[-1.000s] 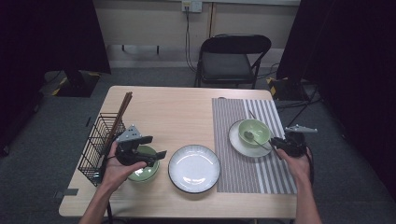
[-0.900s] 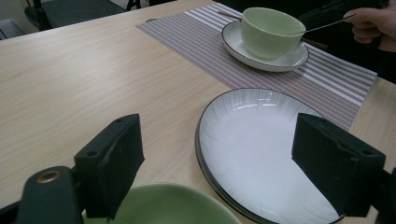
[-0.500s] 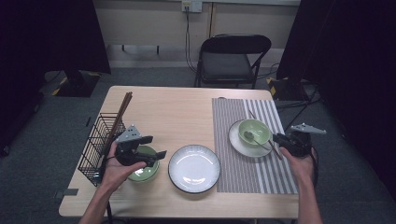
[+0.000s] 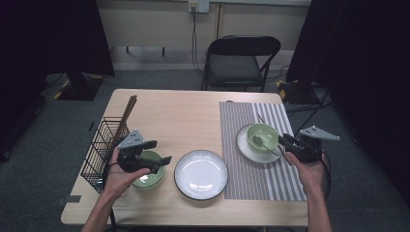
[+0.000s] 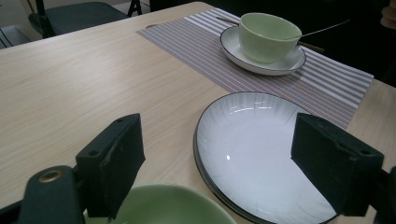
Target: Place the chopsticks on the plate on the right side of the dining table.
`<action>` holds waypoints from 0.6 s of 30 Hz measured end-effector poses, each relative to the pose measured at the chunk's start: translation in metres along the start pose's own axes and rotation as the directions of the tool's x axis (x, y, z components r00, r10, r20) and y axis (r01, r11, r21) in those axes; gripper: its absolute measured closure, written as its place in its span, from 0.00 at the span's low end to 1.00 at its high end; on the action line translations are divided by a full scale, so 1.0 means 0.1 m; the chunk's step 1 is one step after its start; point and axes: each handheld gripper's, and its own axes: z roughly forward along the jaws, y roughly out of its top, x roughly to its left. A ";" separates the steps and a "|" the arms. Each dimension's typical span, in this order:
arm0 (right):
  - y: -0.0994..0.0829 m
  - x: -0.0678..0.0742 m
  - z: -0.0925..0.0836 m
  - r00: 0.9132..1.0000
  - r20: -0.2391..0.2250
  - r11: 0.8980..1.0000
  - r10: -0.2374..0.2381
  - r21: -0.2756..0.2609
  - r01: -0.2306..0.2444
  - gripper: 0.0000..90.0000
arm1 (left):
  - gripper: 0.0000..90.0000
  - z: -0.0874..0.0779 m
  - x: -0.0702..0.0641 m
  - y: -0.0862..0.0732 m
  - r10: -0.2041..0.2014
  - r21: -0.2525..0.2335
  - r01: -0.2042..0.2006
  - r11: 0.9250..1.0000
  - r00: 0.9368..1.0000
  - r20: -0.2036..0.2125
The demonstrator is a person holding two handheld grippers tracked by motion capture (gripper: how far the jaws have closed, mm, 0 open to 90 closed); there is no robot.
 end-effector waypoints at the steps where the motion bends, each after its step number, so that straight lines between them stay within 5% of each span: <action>1: 0.01 0.03 -0.02 1.000 -0.007 1.000 -0.004 -0.002 0.004 0.80 | 0.19 -0.01 0.00 0.00 0.003 -0.001 -0.003 1.000 1.000 -0.002; 18: 0.13 0.47 -0.16 0.994 -0.096 0.998 -0.049 -0.052 0.044 0.77 | 0.21 -0.13 0.00 0.00 -0.008 -0.019 0.007 1.000 1.000 -0.021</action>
